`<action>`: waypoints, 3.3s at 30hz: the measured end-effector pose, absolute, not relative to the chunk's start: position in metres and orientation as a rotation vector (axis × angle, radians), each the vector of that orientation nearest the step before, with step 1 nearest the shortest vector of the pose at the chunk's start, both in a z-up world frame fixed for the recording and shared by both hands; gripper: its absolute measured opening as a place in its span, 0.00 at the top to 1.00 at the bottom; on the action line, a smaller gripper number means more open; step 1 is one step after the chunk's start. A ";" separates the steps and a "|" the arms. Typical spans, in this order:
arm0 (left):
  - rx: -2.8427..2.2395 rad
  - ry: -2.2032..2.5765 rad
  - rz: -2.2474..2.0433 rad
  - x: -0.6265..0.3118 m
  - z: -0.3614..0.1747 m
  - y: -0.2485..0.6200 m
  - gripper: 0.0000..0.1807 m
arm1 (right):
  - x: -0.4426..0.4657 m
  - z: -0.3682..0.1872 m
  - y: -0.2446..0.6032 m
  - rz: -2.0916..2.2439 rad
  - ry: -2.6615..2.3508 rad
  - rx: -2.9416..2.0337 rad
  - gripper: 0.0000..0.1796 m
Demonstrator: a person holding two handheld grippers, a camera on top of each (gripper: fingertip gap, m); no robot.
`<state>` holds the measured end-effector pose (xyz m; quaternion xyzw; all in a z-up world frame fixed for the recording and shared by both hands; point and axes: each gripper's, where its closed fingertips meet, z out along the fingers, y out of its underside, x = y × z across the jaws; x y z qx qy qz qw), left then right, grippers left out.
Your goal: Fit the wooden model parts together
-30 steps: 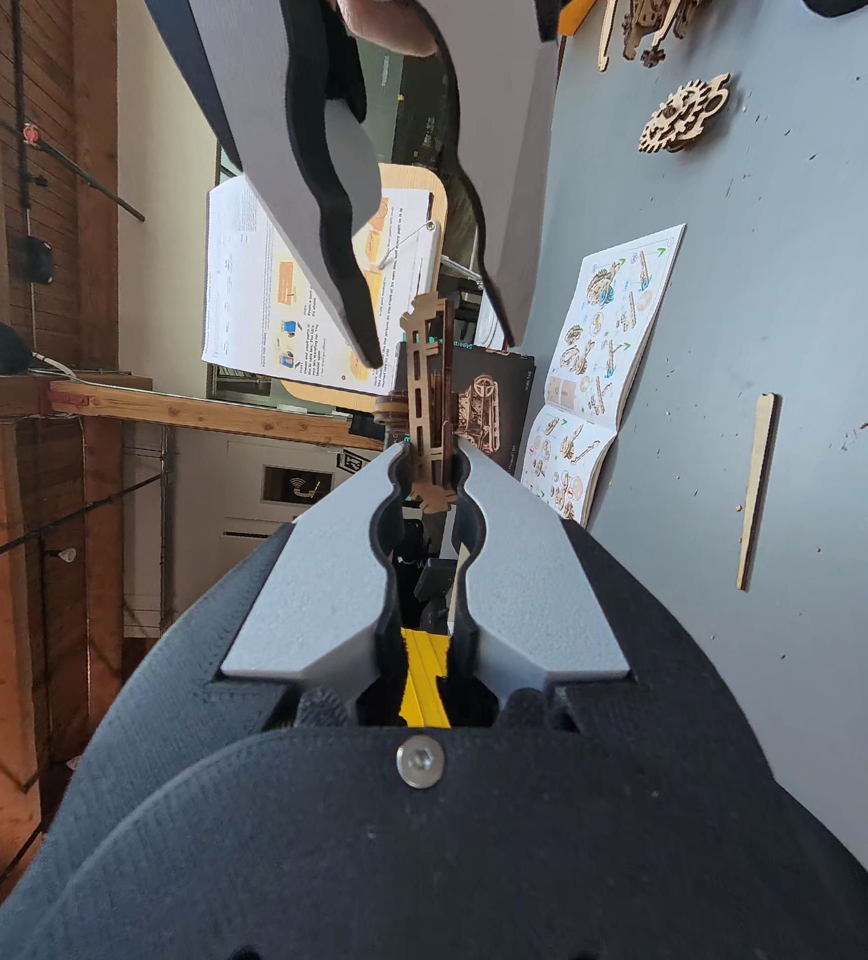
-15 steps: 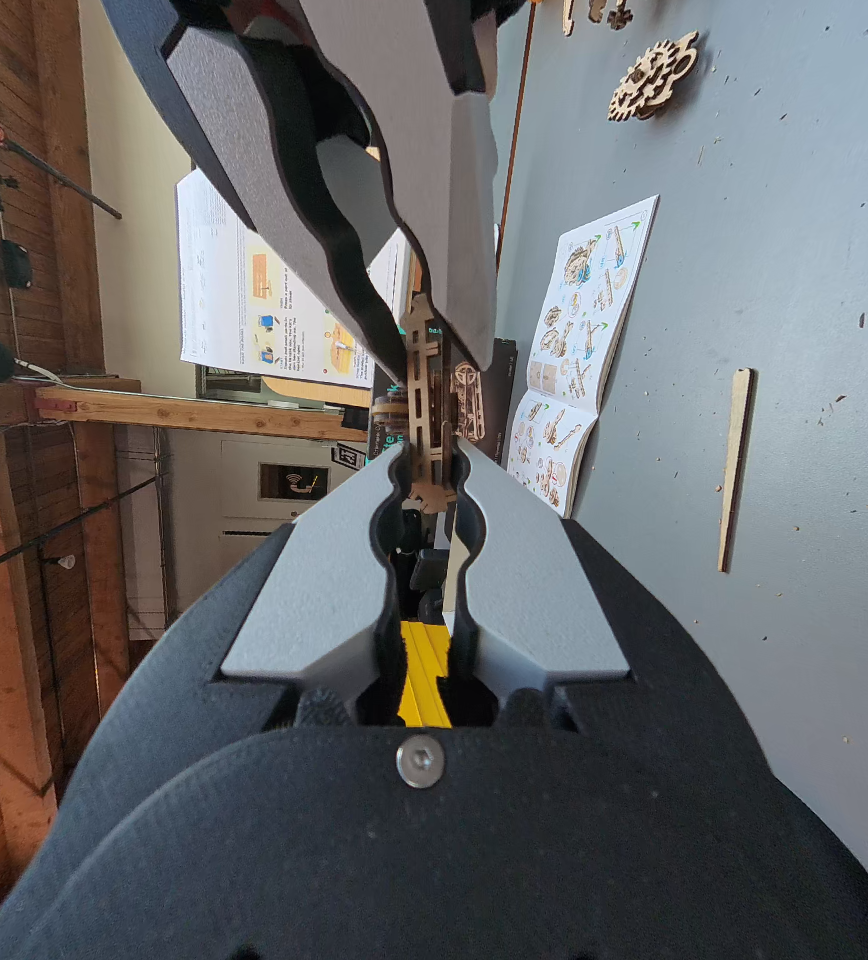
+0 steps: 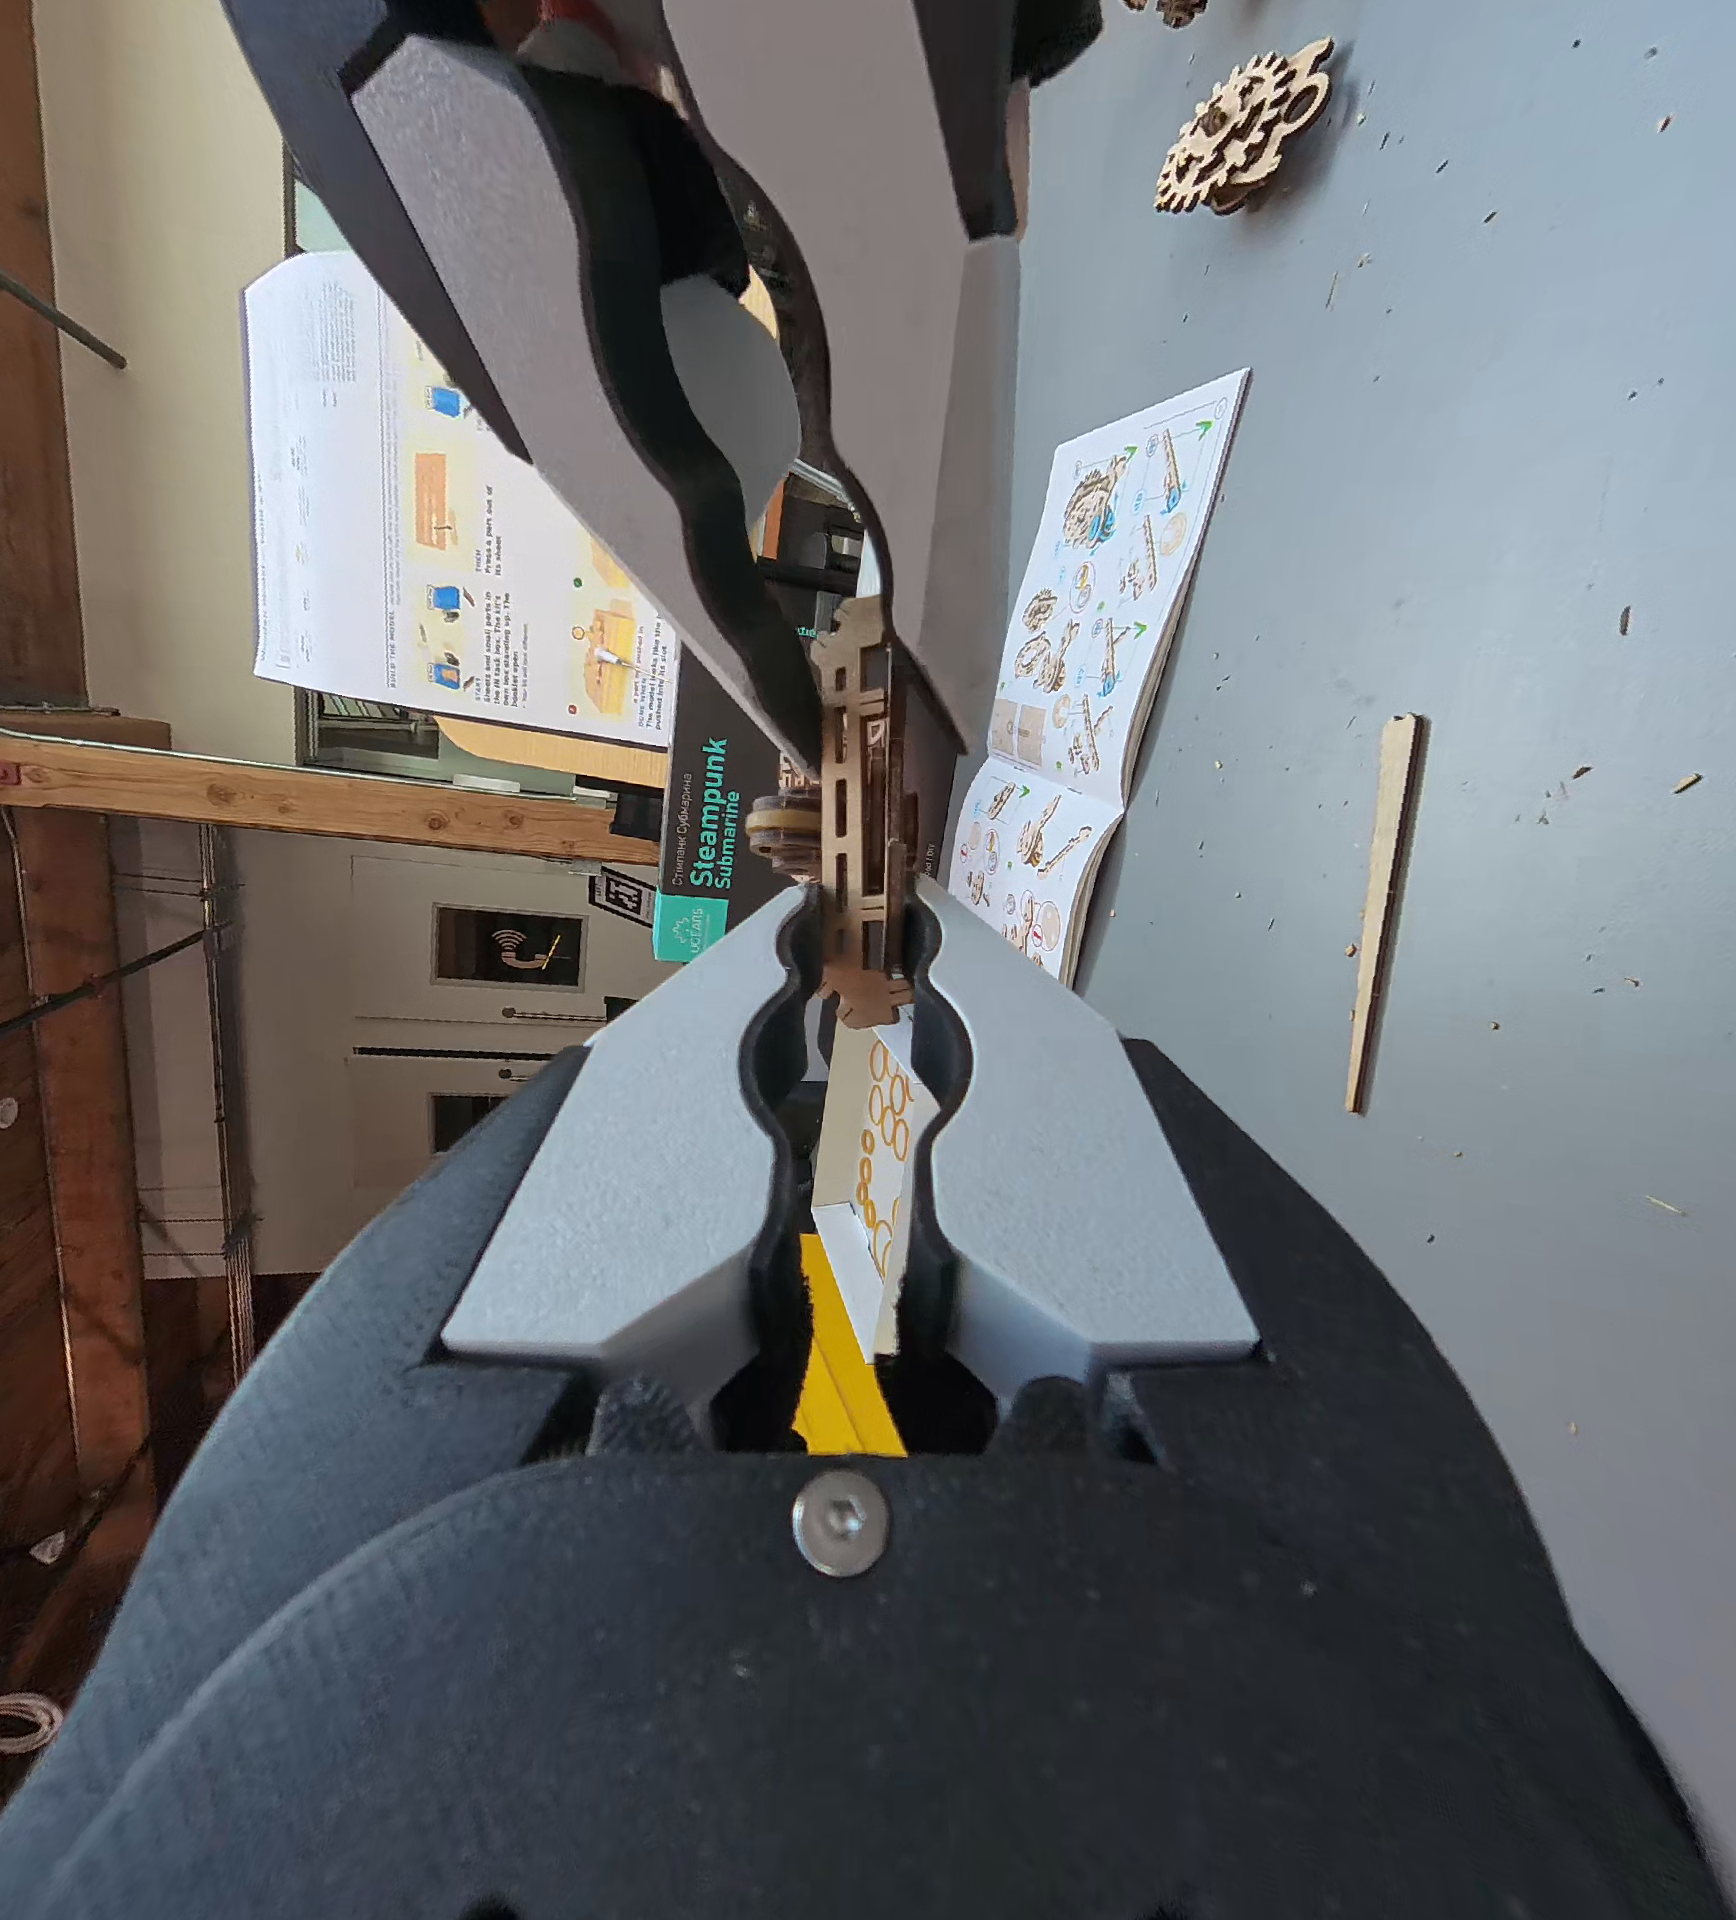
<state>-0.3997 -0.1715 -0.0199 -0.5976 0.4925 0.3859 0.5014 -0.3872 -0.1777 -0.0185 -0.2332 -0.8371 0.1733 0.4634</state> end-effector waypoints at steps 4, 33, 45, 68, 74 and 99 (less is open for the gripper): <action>-1.475 1.174 0.875 -0.399 -0.021 -0.173 0.93 | -0.388 -0.017 -0.179 0.410 -2.042 -0.520 0.88; -1.527 1.113 0.631 -0.393 -0.019 -0.181 0.94 | -0.381 -0.012 -0.191 0.649 -2.086 -0.642 0.82; -1.435 1.224 0.790 -0.387 -0.030 -0.179 0.94 | -0.378 -0.019 -0.184 1.450 -2.072 -1.315 0.97; -1.589 1.158 0.523 -0.386 -0.050 -0.180 0.93 | -0.382 -0.038 -0.185 1.399 -2.112 -1.335 0.99; -1.600 1.173 0.532 -0.386 -0.051 -0.179 0.93 | -0.381 -0.039 -0.184 1.463 -2.100 -1.379 1.00; -1.495 1.225 0.689 -0.391 -0.044 -0.176 0.93 | -0.385 -0.035 -0.179 1.771 -1.932 -1.629 0.99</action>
